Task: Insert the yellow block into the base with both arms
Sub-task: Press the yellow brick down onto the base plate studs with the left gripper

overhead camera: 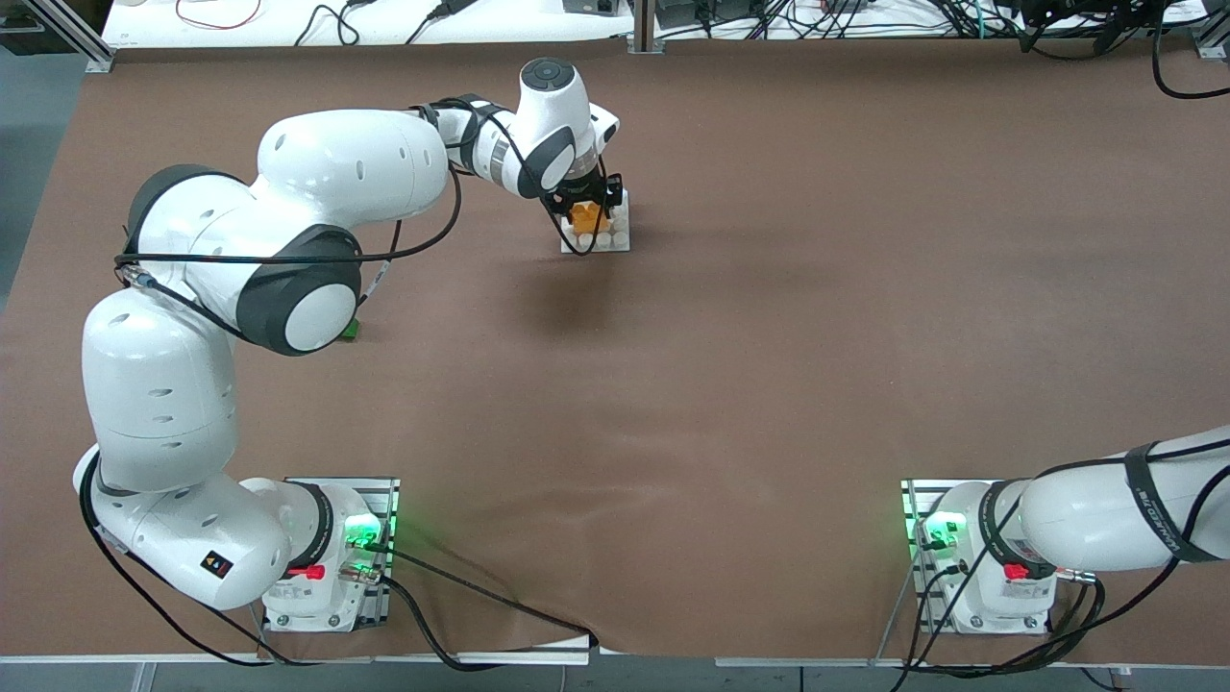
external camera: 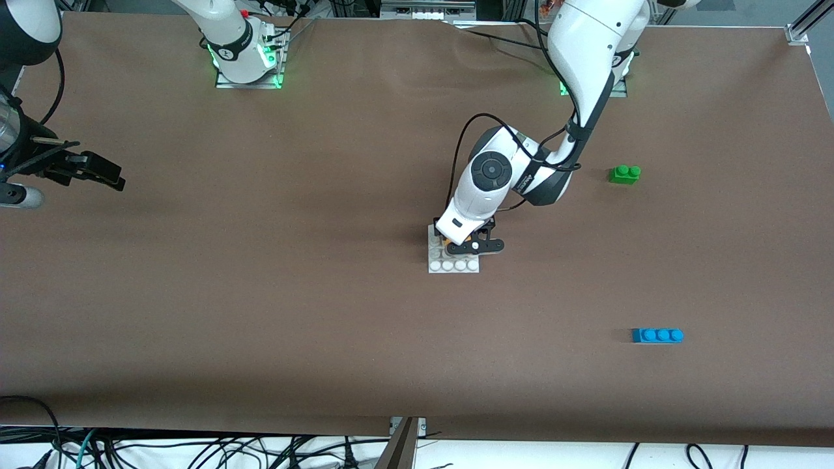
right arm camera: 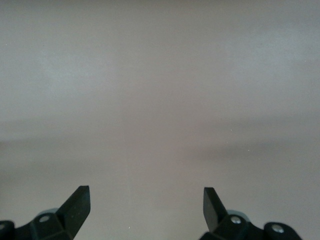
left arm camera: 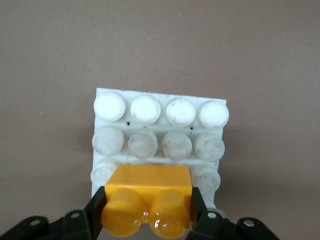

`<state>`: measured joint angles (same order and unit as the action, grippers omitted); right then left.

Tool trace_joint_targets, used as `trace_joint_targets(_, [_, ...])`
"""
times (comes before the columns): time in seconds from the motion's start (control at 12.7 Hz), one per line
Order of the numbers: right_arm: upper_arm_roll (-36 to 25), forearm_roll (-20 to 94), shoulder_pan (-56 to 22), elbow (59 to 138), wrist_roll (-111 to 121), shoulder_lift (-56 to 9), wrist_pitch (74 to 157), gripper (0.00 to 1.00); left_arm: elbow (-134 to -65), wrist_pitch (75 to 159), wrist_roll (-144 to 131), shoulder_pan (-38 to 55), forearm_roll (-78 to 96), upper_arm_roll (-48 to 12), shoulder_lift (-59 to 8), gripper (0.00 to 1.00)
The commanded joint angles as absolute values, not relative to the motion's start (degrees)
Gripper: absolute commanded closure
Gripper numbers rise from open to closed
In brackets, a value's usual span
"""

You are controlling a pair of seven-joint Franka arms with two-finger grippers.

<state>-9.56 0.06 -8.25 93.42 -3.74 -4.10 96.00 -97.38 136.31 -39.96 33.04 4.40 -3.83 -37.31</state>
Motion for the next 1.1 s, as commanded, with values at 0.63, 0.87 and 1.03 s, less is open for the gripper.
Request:
trace_joint_targets(0.63, [-9.3, -0.3, -8.1, 93.6, -3.4, -3.4, 95.2, 0.0, -92.4, 133.7, -41.5, 33.8, 5.3, -3.5, -40.5, 1.0])
trace_joint_targets(0.87, [-9.3, -0.3, -8.1, 93.6, -3.4, -3.4, 95.2, 0.0, -92.5, 133.8, -41.4, 33.8, 4.7, -3.5, -41.0, 1.0])
trace_joint_targets(1.03, [-9.3, -0.3, -8.1, 93.6, -3.4, -3.4, 95.2, 0.0, -92.5, 133.9, -41.4, 33.9, 4.7, -3.5, -41.3, 0.92])
